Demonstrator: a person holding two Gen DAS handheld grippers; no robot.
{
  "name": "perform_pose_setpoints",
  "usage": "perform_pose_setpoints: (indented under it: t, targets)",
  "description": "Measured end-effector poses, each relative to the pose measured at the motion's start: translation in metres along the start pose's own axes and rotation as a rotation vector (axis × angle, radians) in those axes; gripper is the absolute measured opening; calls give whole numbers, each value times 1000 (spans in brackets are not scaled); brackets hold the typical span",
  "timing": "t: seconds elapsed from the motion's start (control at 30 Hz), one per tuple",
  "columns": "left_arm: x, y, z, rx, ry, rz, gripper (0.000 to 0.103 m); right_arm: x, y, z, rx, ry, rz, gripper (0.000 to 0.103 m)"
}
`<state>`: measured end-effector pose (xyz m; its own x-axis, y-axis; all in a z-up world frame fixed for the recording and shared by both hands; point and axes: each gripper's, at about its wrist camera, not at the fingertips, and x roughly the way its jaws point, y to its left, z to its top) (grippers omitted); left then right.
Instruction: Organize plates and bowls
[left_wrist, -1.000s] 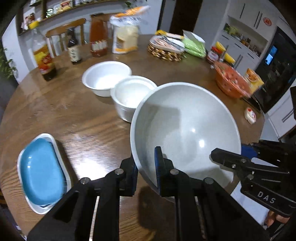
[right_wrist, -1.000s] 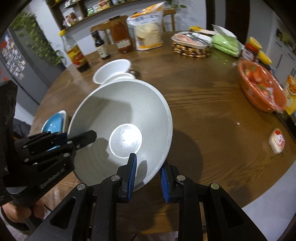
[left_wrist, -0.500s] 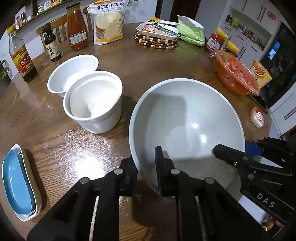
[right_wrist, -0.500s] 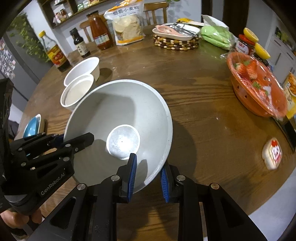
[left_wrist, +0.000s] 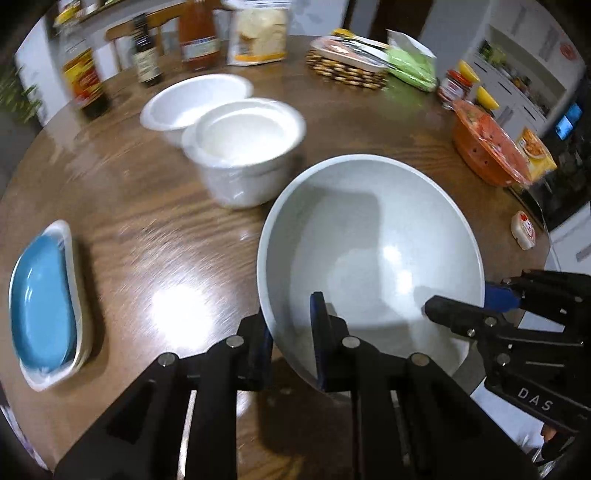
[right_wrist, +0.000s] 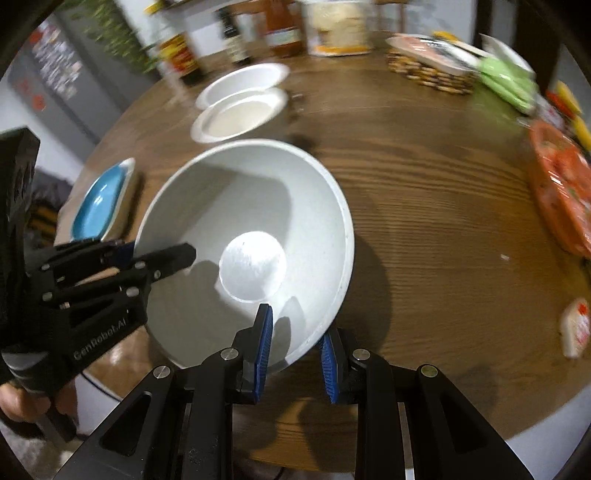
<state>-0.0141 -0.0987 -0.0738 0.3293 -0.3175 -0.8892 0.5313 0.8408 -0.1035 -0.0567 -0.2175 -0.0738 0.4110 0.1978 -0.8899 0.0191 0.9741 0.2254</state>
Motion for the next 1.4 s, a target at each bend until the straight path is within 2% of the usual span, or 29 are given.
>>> perform_pose_setpoints:
  t: [0.27, 0.4, 0.47, 0.5, 0.57, 0.63, 0.67, 0.77, 1.03, 1.4]
  targets:
    - [-12, 67, -13, -166, -10, 115, 16, 31, 50, 25, -130, 11, 91, 27]
    - [-9, 87, -10, -216, -17, 158, 17, 36, 55, 37, -116, 8, 127, 27]
    - [-10, 94, -9, -251, -22, 160, 18, 33, 53, 39, -101, -6, 133, 33]
    - [-12, 96, -9, -256, -27, 163, 19, 29, 52, 41, -100, -15, 132, 41]
    - [-19, 99, -6, -260, -51, 184, 30, 22, 51, 43, -98, -38, 124, 51]
    - [-28, 100, -4, -265, -81, 207, 67, 12, 47, 47, -79, -68, 129, 53]
    - [-33, 101, -2, -267, -103, 220, 70, 6, 43, 49, -70, -81, 130, 53]
    - [-48, 102, 7, -248, -153, 247, 70, -7, 34, 53, -43, -119, 123, 53]
    - [-63, 102, 24, -236, -193, 263, 82, -30, 20, 75, 2, -186, 101, 54]
    - [-62, 87, 53, -174, -220, 273, 82, -37, 18, 108, -26, -226, 80, 54]
